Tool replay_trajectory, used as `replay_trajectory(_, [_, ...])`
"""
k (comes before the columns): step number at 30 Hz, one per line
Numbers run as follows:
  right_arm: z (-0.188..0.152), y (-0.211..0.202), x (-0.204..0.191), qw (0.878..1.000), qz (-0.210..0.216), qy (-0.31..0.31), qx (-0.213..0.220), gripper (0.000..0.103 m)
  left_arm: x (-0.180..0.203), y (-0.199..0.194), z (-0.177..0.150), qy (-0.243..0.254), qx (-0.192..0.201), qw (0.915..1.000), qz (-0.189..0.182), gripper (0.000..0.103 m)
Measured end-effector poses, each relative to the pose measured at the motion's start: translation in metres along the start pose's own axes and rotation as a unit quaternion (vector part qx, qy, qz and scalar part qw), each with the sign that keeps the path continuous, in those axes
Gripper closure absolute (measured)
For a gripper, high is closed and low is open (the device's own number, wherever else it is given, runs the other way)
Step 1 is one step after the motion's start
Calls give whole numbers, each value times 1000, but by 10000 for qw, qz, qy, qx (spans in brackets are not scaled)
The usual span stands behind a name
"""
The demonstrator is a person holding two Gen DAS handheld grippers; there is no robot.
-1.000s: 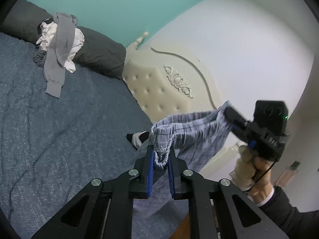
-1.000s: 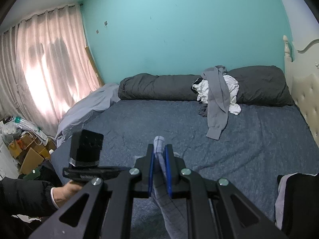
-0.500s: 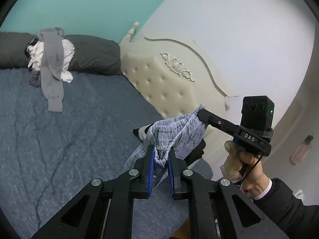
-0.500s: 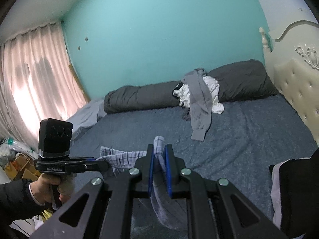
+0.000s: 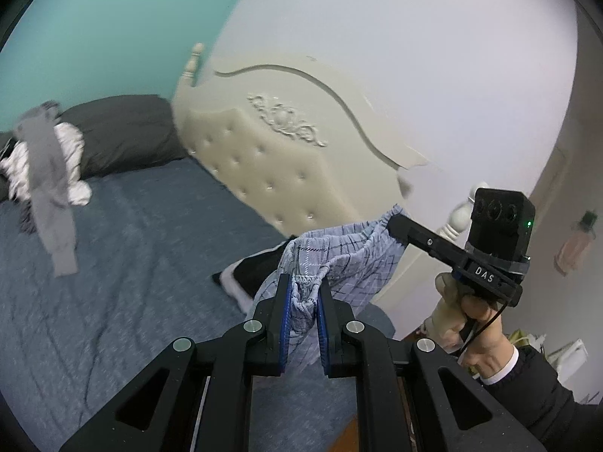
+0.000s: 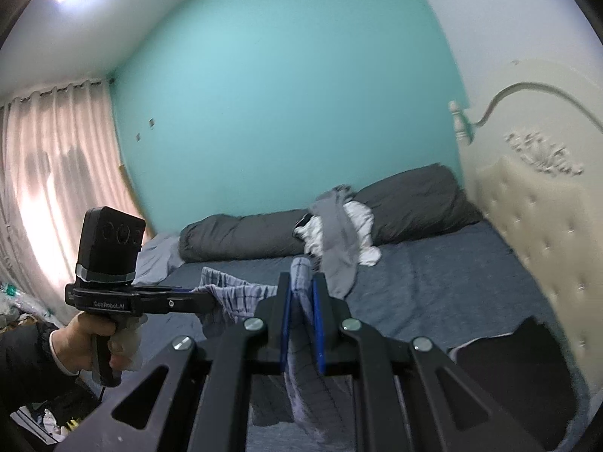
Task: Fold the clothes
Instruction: 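Lower the plaid shorts onto the black clothes stack with both grippers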
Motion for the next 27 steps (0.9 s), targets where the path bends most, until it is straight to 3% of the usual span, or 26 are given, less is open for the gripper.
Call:
replay_trajectory(8, [21,-80,50,9986,-516,14,130,93,73,66,14,176,-155,9992,-329,90])
replay_trajectory(17, [6,-133,109,9953,-920,277,154,93,125,140,0,220,-480,9972,-531,90])
replay_trajectory(22, [-8,-152,137,9933,-1064,414,168,93,137,171,-4,212,-557,9968,-527,90])
replay_trajectory(27, [-6,-144,162,9924,-1132,471,126,93,131,197,5,44,-584,9975,-407,90])
Point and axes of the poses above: each gripper's, at about its wrist camera, not at the fingertips, and y roughly the way its jaws point, x to its right, z to its top, the point moved 4 cm from there along y, roughly the way its jaws point, and after that the axes turned 7 degrees about z, right-handed, at the moved point
